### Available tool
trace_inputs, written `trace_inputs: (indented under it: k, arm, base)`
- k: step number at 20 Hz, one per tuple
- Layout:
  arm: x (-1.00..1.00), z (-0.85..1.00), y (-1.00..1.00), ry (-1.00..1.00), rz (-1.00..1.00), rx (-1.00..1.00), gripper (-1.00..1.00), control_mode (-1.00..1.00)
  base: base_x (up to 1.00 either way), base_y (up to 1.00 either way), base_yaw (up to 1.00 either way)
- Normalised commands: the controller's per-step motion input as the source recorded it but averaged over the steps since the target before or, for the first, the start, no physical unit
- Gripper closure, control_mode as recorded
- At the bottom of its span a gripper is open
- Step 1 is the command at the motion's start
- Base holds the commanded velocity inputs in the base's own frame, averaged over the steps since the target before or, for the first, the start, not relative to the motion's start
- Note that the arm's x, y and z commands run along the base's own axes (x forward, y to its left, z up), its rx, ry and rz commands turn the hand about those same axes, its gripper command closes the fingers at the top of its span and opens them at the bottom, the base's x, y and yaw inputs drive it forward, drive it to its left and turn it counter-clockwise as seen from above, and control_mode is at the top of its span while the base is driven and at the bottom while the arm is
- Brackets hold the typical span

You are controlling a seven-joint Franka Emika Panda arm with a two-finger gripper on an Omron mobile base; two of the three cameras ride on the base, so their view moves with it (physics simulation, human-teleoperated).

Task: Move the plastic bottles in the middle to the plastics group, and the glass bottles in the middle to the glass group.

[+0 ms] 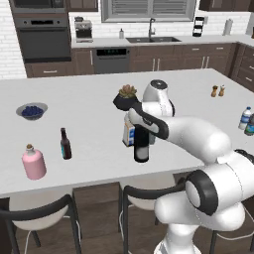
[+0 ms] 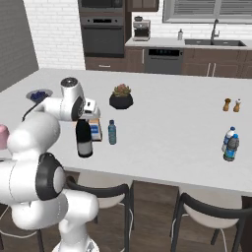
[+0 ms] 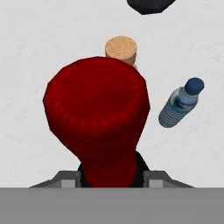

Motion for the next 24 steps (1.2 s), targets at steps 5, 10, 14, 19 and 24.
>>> trace_inputs:
  k: [5, 10, 14, 19, 24]
  arm:
    - [-0.14, 0.24, 1.00, -0.01, 0.11, 0.00, 1.00, -1.00]
    - [0.00, 0.32, 1.00, 0.01, 0.16, 0.00, 1.00, -1.00]
    - [0.00, 0.06, 1.00, 0.05, 0.13, -0.03, 1.00, -1.00]
    - [0.04, -0.06, 1.00, 0.02, 0.06, -0.08, 1.00, -1.00]
    - [0.53, -0.10, 0.61, -0.04, 0.00, -0.03, 1.00, -1.00]
  base:
    - [0.00, 0.00, 0.00]
    - [0.00, 0.00, 0.00]
    - [0.00, 0.00, 0.00]
    - [0.00, 0.00, 0.00]
    - [0.00, 0.00, 0.00]
